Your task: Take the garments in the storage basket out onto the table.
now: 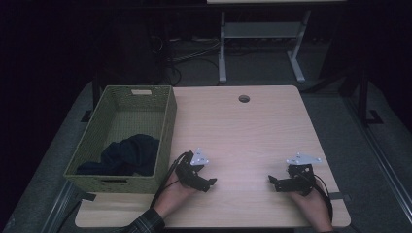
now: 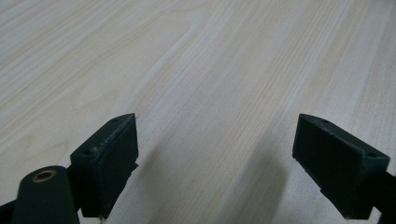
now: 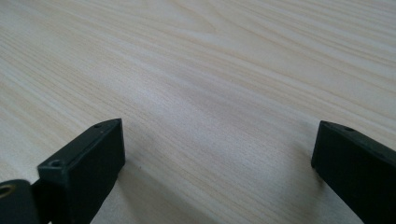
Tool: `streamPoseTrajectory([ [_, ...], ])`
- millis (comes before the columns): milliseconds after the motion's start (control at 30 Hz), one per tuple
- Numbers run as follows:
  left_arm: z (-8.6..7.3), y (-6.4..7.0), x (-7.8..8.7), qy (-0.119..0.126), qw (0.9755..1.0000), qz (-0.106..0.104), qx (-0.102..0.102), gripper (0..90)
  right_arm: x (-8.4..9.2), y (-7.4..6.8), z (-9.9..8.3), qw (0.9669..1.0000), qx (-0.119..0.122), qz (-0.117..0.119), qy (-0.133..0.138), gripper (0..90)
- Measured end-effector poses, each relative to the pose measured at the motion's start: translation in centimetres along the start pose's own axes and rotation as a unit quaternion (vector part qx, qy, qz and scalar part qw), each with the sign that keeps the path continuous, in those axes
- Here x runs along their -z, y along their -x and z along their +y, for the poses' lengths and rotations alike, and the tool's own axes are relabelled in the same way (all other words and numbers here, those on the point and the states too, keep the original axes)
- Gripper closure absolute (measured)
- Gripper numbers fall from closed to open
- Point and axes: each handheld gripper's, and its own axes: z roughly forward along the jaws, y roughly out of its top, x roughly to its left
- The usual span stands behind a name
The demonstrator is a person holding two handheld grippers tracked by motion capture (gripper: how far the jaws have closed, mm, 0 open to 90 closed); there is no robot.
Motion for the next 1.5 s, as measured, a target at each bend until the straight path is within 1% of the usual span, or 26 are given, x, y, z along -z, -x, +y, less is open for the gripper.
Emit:
streamPoseTrajectory([
  [133, 0.3, 0.0, 0.3, 0.001, 1.0, -0.007, 0.001, 13.9, 0.0, 0.0, 0.0, 1.0, 0.0, 0.0, 0.0, 2.5],
  [233, 0.5, 0.0, 0.6, 0.001, 1.0, -0.006, -0.001, 13.9, 0.0, 0.0, 0.0, 1.0, 0.001, 0.0, -0.001, 2.5],
  [433, 0.9, 0.0, 1.0, 0.001, 0.9999, -0.015, 0.003, 14.2, 0.0, 0.0, 0.0, 1.0, 0.001, 0.0, 0.0, 2.5],
  [533, 1.1, 0.0, 1.2, -0.002, 0.9999, -0.015, 0.001, 14.2, 0.0, 0.0, 0.0, 1.0, 0.001, 0.0, 0.0, 2.5],
  [567, 1.3, 0.1, 1.5, -0.002, 0.9999, -0.01, -0.004, 14.2, 0.0, 0.0, 0.0, 1.0, 0.001, 0.0, 0.0, 2.5],
  [600, 1.4, 0.0, 1.6, -0.001, 0.9999, -0.011, -0.005, 14.2, 0.0, 0.0, 0.0, 1.0, 0.001, 0.0, 0.0, 2.5],
  [733, 1.7, 0.0, 1.9, 0.001, 0.9999, -0.015, -0.003, 14.2, 0.0, 0.0, 0.0, 1.0, 0.001, 0.0, 0.0, 2.5],
  [800, 1.8, 0.0, 2.0, -0.003, 0.9998, -0.018, -0.007, 14.2, 0.0, 0.0, 0.0, 1.0, 0.001, 0.0, 0.0, 2.5],
  [900, 2.0, 0.0, 2.3, 0.003, 0.9998, -0.021, -0.001, 14.2, 0.0, 0.0, 0.0, 1.0, 0.001, 0.0, 0.0, 2.5],
  [1100, 2.5, 0.0, 2.8, 0.003, 0.9997, -0.024, 0.001, 14.1, 0.0, 0.0, 0.0, 1.0, 0.0, 0.0, -0.001, 2.5],
  [1167, 2.6, 0.0, 2.9, 0.001, 0.9997, -0.023, -0.003, 14.2, 0.0, 0.0, 0.0, 1.0, 0.0, 0.0, -0.001, 2.5],
  [1267, 2.8, 0.0, 3.3, 0.004, 0.9996, -0.027, 0.001, 14.2, 0.0, 0.0, 0.0, 1.0, 0.0, 0.0, 0.0, 2.5],
  [1433, 3.1, 0.0, 3.7, 0.004, 0.9996, -0.027, -0.001, 14.1, 0.0, 0.0, 0.0, 1.0, -0.002, 0.0, -0.001, 2.5],
  [1500, 3.3, 0.0, 4.0, 0.006, 0.9994, -0.035, 0.002, 14.1, 0.0, 0.0, 0.0, 1.0, -0.001, 0.0, -0.001, 2.5],
])
